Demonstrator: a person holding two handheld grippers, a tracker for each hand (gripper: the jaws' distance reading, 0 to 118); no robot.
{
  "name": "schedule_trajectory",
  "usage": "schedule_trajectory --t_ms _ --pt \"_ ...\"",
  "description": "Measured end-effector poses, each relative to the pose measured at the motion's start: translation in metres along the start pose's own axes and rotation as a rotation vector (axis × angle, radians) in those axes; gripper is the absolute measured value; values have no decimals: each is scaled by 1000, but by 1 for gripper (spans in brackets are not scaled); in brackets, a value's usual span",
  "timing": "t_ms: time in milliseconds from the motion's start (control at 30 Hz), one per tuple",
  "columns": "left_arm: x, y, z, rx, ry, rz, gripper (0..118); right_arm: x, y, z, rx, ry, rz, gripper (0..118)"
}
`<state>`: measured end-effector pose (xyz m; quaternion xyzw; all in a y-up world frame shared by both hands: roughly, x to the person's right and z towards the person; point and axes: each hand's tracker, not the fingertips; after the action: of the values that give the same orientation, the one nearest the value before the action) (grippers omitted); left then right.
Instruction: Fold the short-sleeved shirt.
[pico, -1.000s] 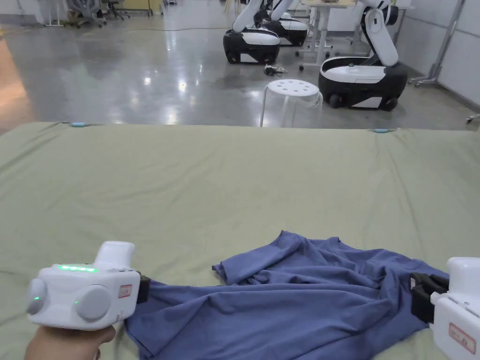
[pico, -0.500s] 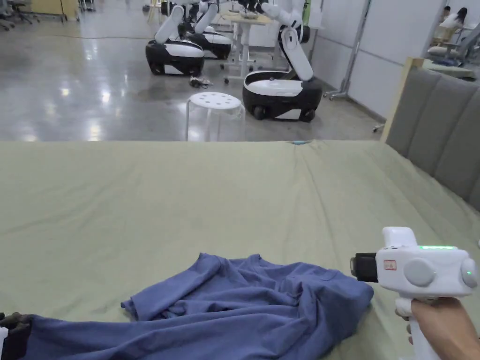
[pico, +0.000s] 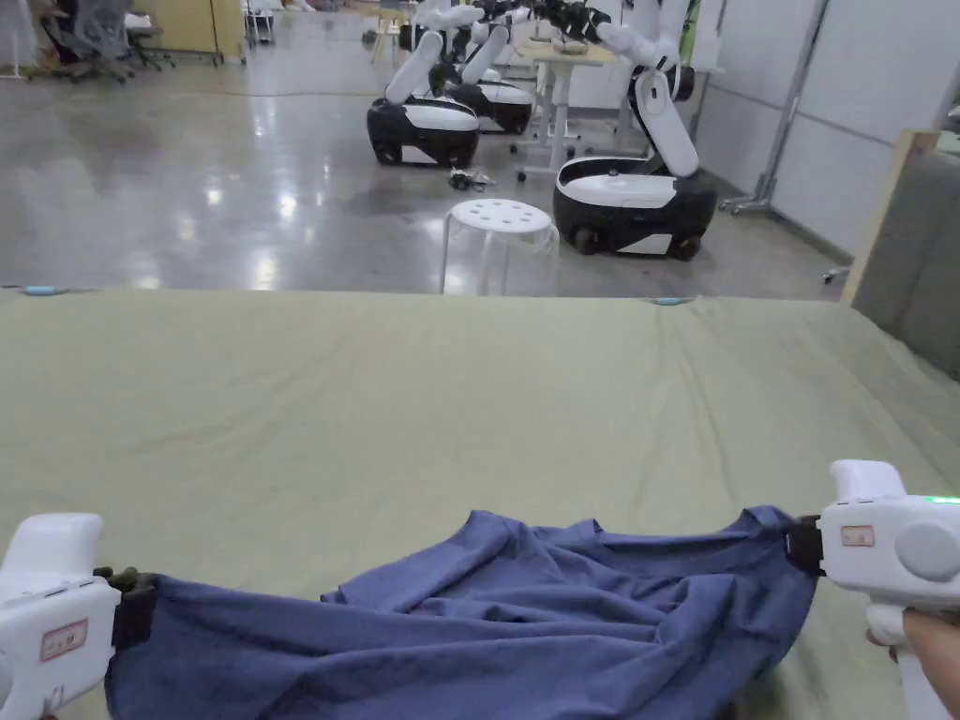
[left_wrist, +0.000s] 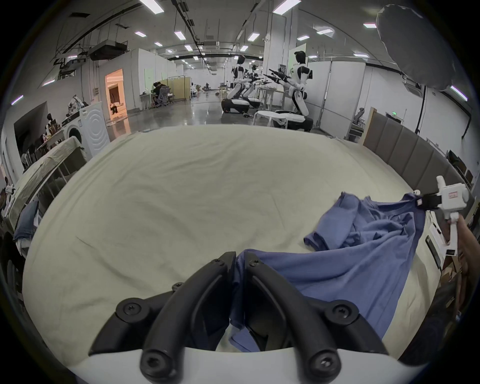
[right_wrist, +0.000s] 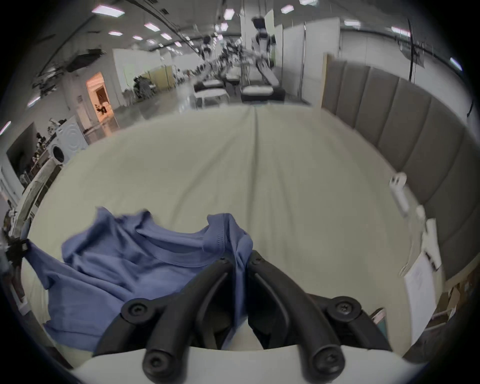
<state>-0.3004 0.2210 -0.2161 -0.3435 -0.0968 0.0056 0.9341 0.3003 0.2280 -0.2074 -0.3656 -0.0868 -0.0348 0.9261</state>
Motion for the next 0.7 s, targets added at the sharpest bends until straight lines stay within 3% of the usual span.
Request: schedule_trajectory --t_ms 233,400,700 --pt "-8 95 46 188 75 -74 7 -30 96 112 270 36 46 7" --pt "-36 178 77 327 108 -24 7 -38 171 166 432 14 21 7" --pt "-46 300 106 505 169 -10 7 -43 266 198 633 -22 -65 7"
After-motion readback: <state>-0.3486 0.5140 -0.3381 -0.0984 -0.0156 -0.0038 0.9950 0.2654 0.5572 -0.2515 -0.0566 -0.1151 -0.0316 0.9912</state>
